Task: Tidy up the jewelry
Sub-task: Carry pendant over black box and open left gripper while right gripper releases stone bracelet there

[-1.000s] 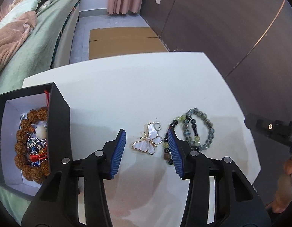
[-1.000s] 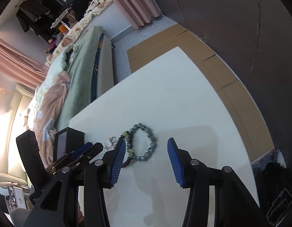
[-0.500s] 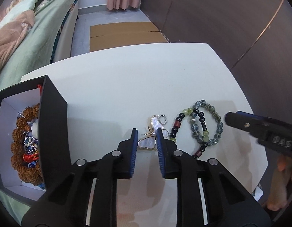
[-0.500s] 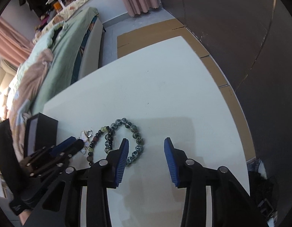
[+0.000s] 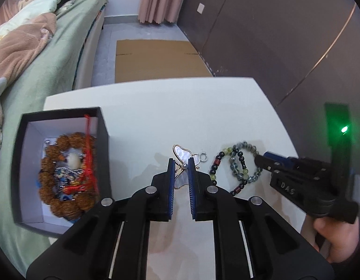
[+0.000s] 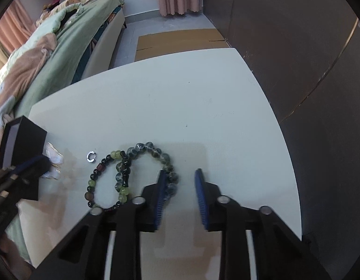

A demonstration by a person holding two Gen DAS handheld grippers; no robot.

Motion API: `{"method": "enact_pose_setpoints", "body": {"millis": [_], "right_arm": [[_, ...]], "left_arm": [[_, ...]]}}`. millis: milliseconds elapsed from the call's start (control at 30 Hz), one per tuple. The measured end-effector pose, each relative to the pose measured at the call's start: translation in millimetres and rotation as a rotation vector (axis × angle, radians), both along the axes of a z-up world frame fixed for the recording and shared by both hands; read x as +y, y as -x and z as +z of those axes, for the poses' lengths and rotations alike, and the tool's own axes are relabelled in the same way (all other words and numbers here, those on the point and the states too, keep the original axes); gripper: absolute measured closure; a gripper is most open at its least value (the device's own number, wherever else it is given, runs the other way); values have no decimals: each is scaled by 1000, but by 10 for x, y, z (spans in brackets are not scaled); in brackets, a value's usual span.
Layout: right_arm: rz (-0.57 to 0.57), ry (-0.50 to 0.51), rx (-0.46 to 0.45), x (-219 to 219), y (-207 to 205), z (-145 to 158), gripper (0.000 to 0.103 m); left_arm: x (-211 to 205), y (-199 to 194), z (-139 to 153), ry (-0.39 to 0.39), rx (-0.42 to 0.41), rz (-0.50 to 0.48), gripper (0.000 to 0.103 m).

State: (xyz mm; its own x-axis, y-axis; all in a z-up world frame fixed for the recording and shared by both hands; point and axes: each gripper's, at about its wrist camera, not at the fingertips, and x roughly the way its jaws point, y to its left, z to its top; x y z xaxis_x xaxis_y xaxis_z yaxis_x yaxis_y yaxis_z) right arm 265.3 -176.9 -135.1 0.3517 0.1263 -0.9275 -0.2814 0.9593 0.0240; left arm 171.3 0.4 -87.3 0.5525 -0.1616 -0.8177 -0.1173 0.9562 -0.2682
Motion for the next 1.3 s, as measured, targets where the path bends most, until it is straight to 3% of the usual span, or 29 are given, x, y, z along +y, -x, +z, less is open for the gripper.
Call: {"method": "enact_pose_setpoints", "body": {"millis": [33,233,800,833,900,933,1300], "right_arm": [[10,-11,12,0,17,1,94],[5,-101,14,-113,51,122,94],[-2,-346,-163,-217,417,913,95],[1,-351,-166,-193,434,929,95],[15,-368,-173,-130,461,952,95],[21,-373,-176,-96,489,964,95],[131,-503,-187,404,697,1142,94]], "left_arm": [[31,37,43,3,-10,6,91],[197,170,232,20,-54,39,91],[865,569,528,64,-130,170,91],[902,580,531,68,-132,180,88],[993,619,544,84,-143,201,60],[1022,646,562,85,-155,211,40],[1336,893,716,94,-206,268,19]]}}
